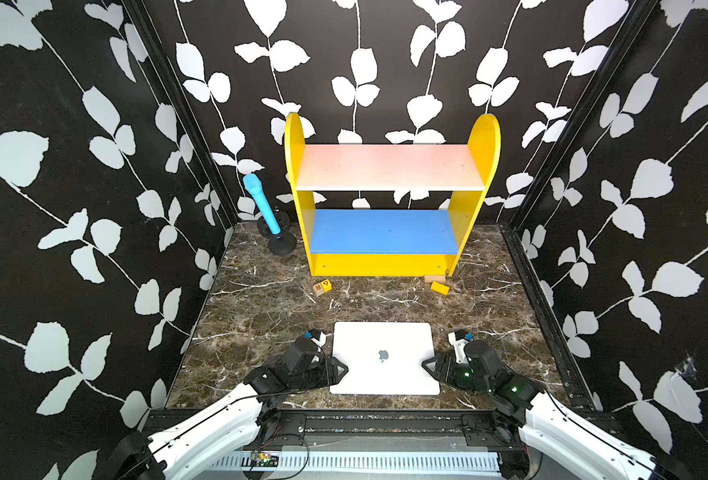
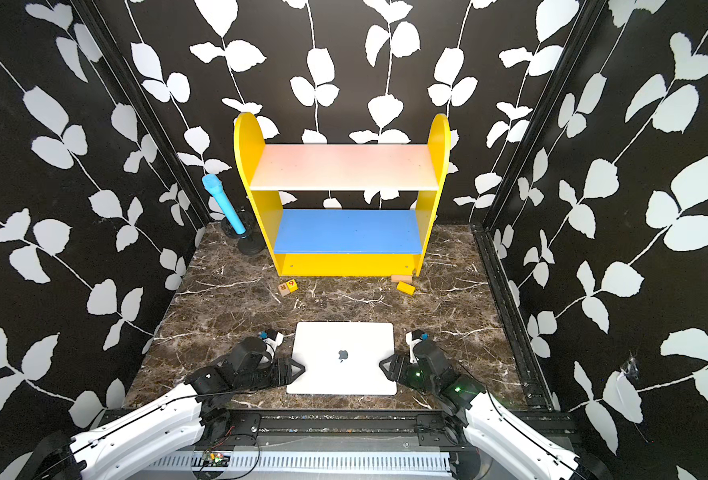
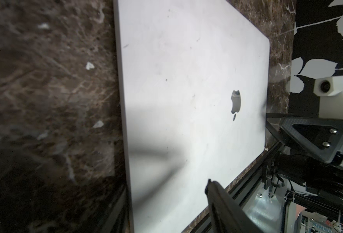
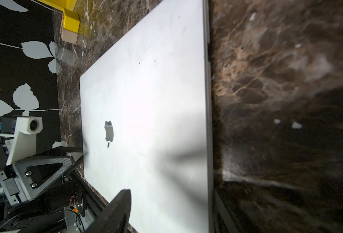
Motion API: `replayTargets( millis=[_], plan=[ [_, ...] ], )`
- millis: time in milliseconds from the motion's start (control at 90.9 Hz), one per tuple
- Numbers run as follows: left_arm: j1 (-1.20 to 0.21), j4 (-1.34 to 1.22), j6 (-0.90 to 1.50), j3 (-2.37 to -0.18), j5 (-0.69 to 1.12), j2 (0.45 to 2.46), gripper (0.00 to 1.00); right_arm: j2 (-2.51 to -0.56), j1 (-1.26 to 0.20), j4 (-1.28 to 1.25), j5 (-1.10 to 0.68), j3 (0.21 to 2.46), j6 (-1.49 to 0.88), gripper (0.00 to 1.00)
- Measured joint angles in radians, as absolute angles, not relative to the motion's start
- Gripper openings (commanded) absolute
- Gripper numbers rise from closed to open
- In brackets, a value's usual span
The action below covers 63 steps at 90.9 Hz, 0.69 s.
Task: Close the laptop lid and set it aside
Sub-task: Pick up the laptop from the center of the board.
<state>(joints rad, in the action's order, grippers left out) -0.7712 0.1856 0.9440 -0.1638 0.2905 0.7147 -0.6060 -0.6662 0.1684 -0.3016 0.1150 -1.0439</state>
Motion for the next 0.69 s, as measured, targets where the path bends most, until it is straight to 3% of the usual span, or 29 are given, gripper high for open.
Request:
replayTargets(
  millis=[693],
  plan=[
    [-0.769, 0.065, 1.010, -0.117, 0.304, 0.721, 0.51, -0.615, -0.662, 0.079, -0.317, 0.083, -1.137, 0.57]
  ],
)
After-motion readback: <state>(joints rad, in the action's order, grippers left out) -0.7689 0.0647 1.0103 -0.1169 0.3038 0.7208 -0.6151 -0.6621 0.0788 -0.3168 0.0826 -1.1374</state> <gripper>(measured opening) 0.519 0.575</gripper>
